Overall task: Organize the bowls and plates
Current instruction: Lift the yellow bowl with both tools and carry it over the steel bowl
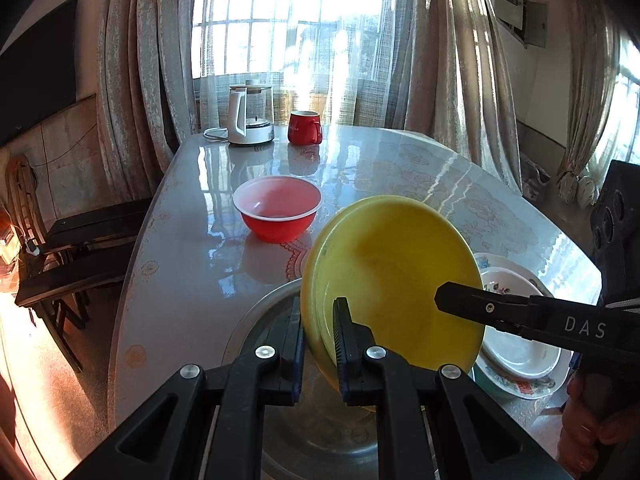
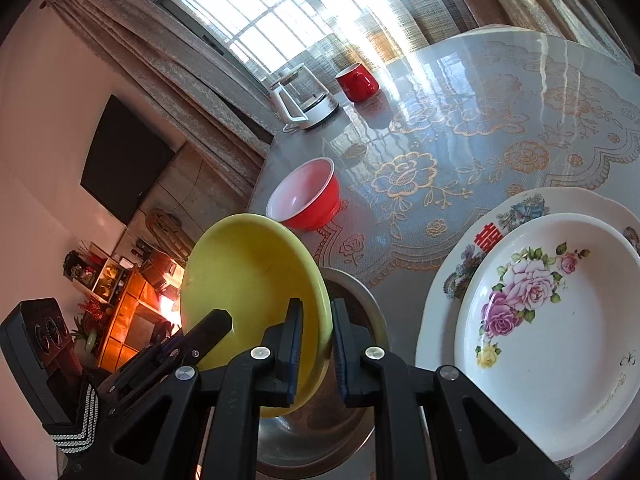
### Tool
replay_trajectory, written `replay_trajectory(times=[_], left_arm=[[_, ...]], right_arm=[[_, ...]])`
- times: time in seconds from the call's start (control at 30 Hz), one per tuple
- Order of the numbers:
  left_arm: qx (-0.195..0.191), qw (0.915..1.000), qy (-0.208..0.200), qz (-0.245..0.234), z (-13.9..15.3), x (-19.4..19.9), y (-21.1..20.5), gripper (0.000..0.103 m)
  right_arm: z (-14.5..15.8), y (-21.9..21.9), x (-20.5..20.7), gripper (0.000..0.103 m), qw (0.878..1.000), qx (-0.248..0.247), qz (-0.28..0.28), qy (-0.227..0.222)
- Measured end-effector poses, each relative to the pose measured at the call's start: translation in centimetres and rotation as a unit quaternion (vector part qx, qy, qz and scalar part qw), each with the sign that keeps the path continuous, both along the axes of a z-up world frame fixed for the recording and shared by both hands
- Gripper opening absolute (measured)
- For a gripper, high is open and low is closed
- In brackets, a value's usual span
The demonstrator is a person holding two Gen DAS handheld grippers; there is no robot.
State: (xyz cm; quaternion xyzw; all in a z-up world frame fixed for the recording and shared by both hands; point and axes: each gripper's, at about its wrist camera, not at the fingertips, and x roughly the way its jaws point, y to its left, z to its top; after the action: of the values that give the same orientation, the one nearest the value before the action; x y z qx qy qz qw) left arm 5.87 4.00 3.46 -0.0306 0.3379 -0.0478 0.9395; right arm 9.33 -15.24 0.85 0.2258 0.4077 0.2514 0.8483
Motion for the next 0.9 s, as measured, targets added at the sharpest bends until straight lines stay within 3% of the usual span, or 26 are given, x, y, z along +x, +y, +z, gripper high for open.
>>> replay_trajectory(times=[0.3, 0.53, 0.63, 0.9], left_arm=[[0.006, 0.9997, 0.025, 0.005, -2.1, -1.0, 1.2, 0.013], [0.012, 0.9992, 0.038, 0.009, -3.1, -1.3, 1.3, 0.013], [0.013, 0.9990, 0.042, 0.010, -3.5, -1.3, 1.4, 0.013], [0.016, 0.9982, 0.056, 0.014, -4.7, -1.2, 1.5, 0.013]], right_arm=[[-1.1, 1.4, -0.6, 0.016, 1.000, -0.020, 0.017, 0.017], [-1.9, 2.1, -1.0, 0.019, 0.999, -0.031, 0.023, 0.033], [-1.9, 2.1, -1.2, 0.026, 0.999, -0.036, 0.020, 0.035], [-2.0, 2.0, -1.4, 0.026, 0.998, -0.046, 0.017, 0.035]])
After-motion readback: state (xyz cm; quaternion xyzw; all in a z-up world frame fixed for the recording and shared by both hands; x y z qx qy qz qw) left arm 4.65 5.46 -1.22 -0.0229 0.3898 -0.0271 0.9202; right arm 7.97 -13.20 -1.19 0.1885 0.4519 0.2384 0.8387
